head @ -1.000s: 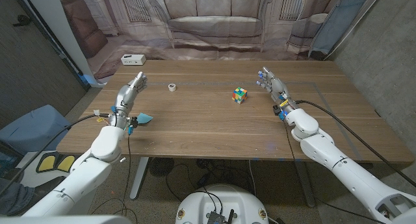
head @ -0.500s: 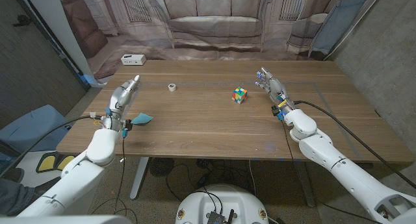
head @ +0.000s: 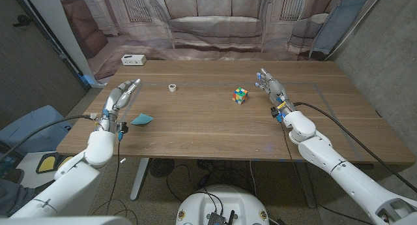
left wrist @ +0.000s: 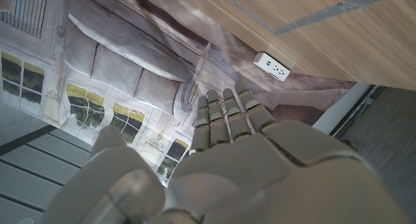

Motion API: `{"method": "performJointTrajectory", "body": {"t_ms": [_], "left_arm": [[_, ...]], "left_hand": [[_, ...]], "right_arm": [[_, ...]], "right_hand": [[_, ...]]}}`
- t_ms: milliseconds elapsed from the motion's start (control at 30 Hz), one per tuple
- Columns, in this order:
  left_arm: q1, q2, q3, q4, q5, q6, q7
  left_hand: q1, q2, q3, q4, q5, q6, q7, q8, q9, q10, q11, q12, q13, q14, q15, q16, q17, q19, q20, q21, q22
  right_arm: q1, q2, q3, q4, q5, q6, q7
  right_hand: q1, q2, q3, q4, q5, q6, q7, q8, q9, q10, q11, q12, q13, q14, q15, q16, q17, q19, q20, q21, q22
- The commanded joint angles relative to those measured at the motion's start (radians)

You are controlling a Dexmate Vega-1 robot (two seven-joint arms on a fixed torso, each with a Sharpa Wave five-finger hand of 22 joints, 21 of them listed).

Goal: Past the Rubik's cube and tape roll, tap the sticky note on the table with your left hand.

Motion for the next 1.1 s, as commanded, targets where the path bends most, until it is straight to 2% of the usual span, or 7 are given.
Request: {"method": "performJointTrajectory", "body": {"t_ms": [33,233,500,800,1000,1100], "left_arm": [[0.055,0.06,-0.012,-0.101,0.221,0.246,0.073],[0.072,0.091,-0.004,-0.135,0.308,0.341,0.084],[0.098,0.114,-0.019,-0.163,0.343,0.395,0.073],[0.113,0.13,-0.035,-0.186,0.342,0.439,0.025],[0.111,0.164,-0.043,-0.214,0.332,0.492,-0.054],[0.104,0.177,-0.038,-0.221,0.336,0.513,-0.074]], "left_hand": [[0.006,0.0,0.005,-0.008,-0.003,0.015,-0.001,0.008,0.002,0.016,-0.002,0.006,0.002,0.018,-0.002,-0.001,0.002,0.013,0.004,-0.007,0.002],[0.008,0.002,0.006,-0.01,-0.002,0.029,-0.003,0.011,0.003,0.021,-0.001,0.005,0.002,0.024,-0.006,-0.002,0.002,0.017,0.004,-0.011,0.002],[0.01,0.004,0.007,-0.011,-0.001,0.045,-0.007,0.013,0.003,0.024,-0.011,0.003,0.002,0.024,-0.011,-0.006,0.002,0.016,0.008,-0.018,0.002],[-0.001,0.012,0.002,-0.009,0.002,0.056,-0.014,0.0,0.003,-0.056,0.007,-0.037,0.005,-0.082,0.011,-0.041,0.005,-0.06,0.032,-0.071,0.004],[-0.022,0.014,-0.008,0.0,0.006,0.086,-0.017,-0.001,0.003,-0.127,0.001,-0.059,0.007,-0.175,0.019,-0.046,0.007,-0.137,0.047,-0.108,0.006],[-0.035,0.014,-0.015,0.005,0.007,0.129,-0.019,0.008,0.002,-0.165,0.001,-0.066,0.008,-0.21,0.023,-0.043,0.007,-0.173,0.045,-0.117,0.007]], "right_arm": [[-0.018,0.002,-0.003,-0.032,-0.014,-0.014,-0.031],[-0.03,-0.006,-0.004,-0.058,-0.027,-0.028,-0.047],[-0.044,-0.005,-0.004,-0.078,-0.035,-0.031,-0.062],[-0.058,-0.009,-0.002,-0.097,-0.04,-0.034,-0.072],[-0.075,-0.013,0.004,-0.114,-0.041,-0.034,-0.082],[-0.083,-0.014,0.006,-0.122,-0.041,-0.037,-0.088]], "right_hand": [[0.005,0.007,0.002,-0.003,0.004,0.006,0.0,0.004,0.005,0.004,-0.001,0.002,0.003,0.009,0.004,0.005,0.003,0.01,0.004,0.005,0.003],[0.006,0.007,0.002,-0.004,0.004,0.007,0.0,0.004,0.005,0.001,-0.001,0.001,0.003,0.007,0.004,0.004,0.003,0.011,0.004,0.006,0.003],[0.005,0.008,0.002,-0.004,0.004,0.008,-0.001,0.004,0.005,0.001,-0.002,0.001,0.003,0.008,0.005,0.004,0.003,0.01,0.004,0.005,0.003],[0.006,0.008,0.001,-0.004,0.004,0.008,-0.001,0.004,0.005,0.004,0.0,0.002,0.003,0.008,0.005,0.004,0.003,0.009,0.005,0.005,0.003],[0.005,0.008,0.001,-0.004,0.003,0.009,-0.002,0.004,0.005,0.004,0.0,0.002,0.003,0.008,0.005,0.004,0.003,0.01,0.005,0.005,0.003],[0.005,0.008,0.001,-0.004,0.003,0.01,-0.002,0.004,0.005,0.004,0.0,0.002,0.003,0.008,0.006,0.004,0.003,0.01,0.005,0.005,0.003]]}}
